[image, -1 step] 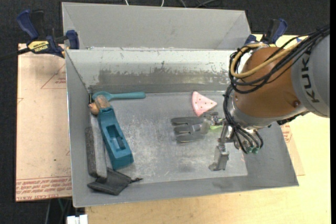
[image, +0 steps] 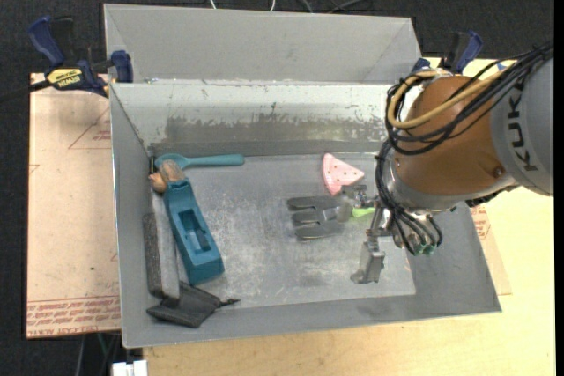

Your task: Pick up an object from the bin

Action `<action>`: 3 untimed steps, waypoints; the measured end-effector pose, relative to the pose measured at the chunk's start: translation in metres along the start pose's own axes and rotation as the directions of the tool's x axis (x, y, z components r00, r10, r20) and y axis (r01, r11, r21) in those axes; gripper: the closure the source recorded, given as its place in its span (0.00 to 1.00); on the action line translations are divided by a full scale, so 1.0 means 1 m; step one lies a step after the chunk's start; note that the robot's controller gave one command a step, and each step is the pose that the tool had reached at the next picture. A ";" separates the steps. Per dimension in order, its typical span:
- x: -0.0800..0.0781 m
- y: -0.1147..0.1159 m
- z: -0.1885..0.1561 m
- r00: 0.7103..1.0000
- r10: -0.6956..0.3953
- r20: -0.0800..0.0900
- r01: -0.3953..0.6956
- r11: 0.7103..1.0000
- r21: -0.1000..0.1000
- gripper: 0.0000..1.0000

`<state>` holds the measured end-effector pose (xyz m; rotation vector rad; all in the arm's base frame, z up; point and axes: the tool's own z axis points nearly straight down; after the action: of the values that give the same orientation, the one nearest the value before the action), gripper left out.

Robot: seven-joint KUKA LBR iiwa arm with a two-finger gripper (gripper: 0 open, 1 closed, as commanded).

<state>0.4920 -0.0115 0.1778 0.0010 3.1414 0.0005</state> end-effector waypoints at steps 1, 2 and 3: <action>-0.044 -0.003 0.050 0.998 0.054 0.008 -0.054 0.999 -0.002 0.00; -0.057 0.013 0.069 1.000 0.026 -0.002 -0.026 1.000 -0.001 0.00; -0.093 0.036 0.090 0.998 0.061 0.012 -0.061 0.998 -0.003 0.00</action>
Offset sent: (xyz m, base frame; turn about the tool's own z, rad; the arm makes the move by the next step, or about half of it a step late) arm 0.0624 0.0235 -0.0493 -0.0128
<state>0.5848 0.0247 0.0878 0.0971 3.1283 0.0039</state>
